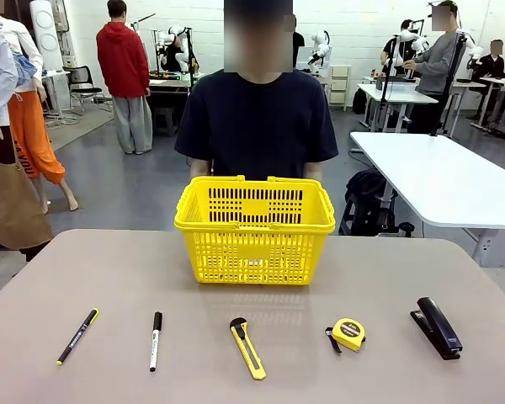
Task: Place the items the person wants into the basket.
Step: Pick up the item the person points to and place it in the Market Basket.
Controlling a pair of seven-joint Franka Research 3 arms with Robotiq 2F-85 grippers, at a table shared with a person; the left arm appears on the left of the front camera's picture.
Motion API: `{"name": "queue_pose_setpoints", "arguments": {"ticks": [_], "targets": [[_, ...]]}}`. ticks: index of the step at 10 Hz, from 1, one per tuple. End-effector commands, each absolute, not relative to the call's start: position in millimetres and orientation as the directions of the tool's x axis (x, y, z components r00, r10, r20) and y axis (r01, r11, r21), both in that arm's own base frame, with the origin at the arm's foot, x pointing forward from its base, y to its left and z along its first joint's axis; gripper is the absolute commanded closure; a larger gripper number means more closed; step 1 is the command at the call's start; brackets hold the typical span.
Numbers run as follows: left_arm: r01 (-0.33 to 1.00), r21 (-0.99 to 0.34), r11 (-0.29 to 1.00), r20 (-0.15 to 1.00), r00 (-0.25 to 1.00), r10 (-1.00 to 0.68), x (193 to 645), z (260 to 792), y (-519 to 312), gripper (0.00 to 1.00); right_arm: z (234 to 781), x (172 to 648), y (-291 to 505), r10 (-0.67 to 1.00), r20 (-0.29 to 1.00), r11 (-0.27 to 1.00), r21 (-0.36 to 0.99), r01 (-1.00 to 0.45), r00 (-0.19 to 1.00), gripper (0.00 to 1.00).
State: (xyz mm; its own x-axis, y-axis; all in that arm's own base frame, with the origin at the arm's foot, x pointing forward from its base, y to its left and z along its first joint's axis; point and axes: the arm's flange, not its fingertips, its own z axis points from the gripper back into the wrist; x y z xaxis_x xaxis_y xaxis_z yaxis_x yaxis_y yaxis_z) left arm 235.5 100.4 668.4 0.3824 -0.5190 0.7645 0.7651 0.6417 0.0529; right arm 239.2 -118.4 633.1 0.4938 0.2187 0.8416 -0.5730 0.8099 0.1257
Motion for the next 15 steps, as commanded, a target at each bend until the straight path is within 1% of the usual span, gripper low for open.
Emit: {"name": "queue_pose_setpoints", "arguments": {"ticks": [1,3,5,6,9,10,11,15], "targets": [[0.771,-0.034,0.636,0.754,0.437,-0.490,227,674,134,0.00,639,236,-138,0.195,0.822,0.801,0.181,-0.570,0.536,0.00],[0.756,-0.081,0.650,0.824,0.417,-0.383,216,674,178,0.00,652,218,-169,0.125,0.884,0.715,0.234,-0.658,0.449,0.00],[0.742,-0.126,0.659,0.849,0.424,-0.315,212,666,191,0.00,662,200,-192,0.073,0.920,0.638,0.253,-0.728,0.384,0.00],[0.729,-0.148,0.668,0.858,0.431,-0.280,210,661,192,0.00,668,192,-198,0.075,0.924,0.641,0.244,-0.728,0.376,0.00],[0.694,-0.184,0.696,0.870,0.444,-0.213,210,651,189,0.00,676,191,-197,0.103,0.892,0.687,0.256,-0.681,0.439,0.00],[0.706,-0.185,0.684,0.851,0.463,-0.248,214,656,185,0.00,676,198,-187,0.144,0.866,0.705,0.251,-0.663,0.480,0.00],[0.699,-0.195,0.688,0.857,0.462,-0.226,208,657,197,0.00,673,185,-202,0.082,0.910,0.675,0.249,-0.694,0.406,0.00],[0.699,-0.195,0.688,0.857,0.462,-0.226,208,657,197,0.00,673,185,-202,0.082,0.910,0.675,0.249,-0.694,0.406,0.00]]}}
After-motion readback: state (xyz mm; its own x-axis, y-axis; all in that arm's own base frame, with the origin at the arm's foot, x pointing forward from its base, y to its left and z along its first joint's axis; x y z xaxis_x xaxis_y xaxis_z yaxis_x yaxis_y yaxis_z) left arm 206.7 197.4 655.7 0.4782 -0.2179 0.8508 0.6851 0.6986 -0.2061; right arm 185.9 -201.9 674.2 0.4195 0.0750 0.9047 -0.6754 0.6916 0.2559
